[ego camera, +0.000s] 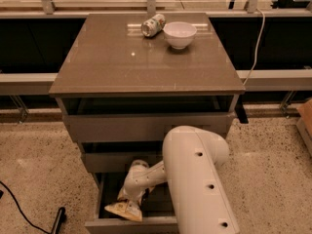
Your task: Pick brown chip bag from bottom drawer and place on counter
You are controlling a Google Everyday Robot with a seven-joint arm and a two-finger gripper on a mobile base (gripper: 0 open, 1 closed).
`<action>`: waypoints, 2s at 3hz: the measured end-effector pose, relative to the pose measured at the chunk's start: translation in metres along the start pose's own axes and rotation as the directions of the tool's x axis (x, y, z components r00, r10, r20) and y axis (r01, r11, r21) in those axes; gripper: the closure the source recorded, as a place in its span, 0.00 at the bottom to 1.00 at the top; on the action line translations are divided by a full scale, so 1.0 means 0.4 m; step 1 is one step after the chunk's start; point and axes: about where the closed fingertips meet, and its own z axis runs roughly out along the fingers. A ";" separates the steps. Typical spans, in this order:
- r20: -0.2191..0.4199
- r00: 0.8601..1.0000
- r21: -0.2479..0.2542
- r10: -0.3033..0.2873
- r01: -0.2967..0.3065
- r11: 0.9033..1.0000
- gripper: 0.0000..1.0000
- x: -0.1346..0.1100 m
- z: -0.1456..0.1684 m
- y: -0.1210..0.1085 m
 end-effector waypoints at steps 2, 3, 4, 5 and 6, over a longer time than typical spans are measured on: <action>-0.070 0.997 0.154 -0.045 0.055 0.986 0.88 0.004 -0.119 -0.063; -0.165 0.983 0.265 -0.084 0.126 0.956 1.00 -0.014 -0.288 -0.071; -0.275 0.934 0.305 -0.228 0.310 0.900 1.00 -0.060 -0.455 -0.086; -0.337 0.878 0.323 -0.339 0.446 0.835 1.00 -0.134 -0.629 -0.087; -0.380 0.848 0.313 -0.369 0.494 0.811 1.00 -0.132 -0.708 -0.104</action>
Offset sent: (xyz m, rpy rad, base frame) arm -0.0047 0.0019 0.1256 0.2857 -0.2960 0.0945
